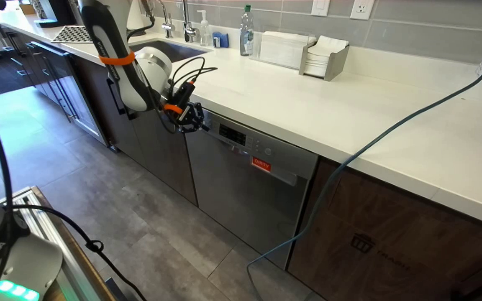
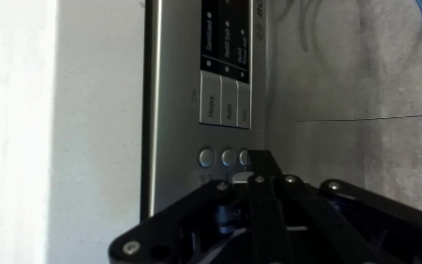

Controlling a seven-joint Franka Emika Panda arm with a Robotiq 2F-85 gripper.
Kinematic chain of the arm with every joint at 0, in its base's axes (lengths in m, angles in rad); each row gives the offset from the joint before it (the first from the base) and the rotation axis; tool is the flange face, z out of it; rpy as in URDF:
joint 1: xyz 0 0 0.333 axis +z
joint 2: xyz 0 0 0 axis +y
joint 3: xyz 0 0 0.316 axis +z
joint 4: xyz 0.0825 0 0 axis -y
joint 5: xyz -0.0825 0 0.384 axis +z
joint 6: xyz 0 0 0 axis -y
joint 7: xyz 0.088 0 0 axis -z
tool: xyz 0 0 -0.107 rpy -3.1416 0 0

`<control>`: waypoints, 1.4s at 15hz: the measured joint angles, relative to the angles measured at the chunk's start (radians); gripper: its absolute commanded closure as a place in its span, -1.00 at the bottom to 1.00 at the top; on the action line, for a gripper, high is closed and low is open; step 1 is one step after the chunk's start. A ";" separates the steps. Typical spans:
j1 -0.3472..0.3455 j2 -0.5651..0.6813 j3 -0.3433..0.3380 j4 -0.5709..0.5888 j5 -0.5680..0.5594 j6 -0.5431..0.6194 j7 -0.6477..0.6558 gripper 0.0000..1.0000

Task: Push the small round bottom button on the left of the washing machine screen display

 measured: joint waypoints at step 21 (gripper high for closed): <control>-0.035 -0.015 0.019 -0.013 0.159 0.074 -0.047 -0.07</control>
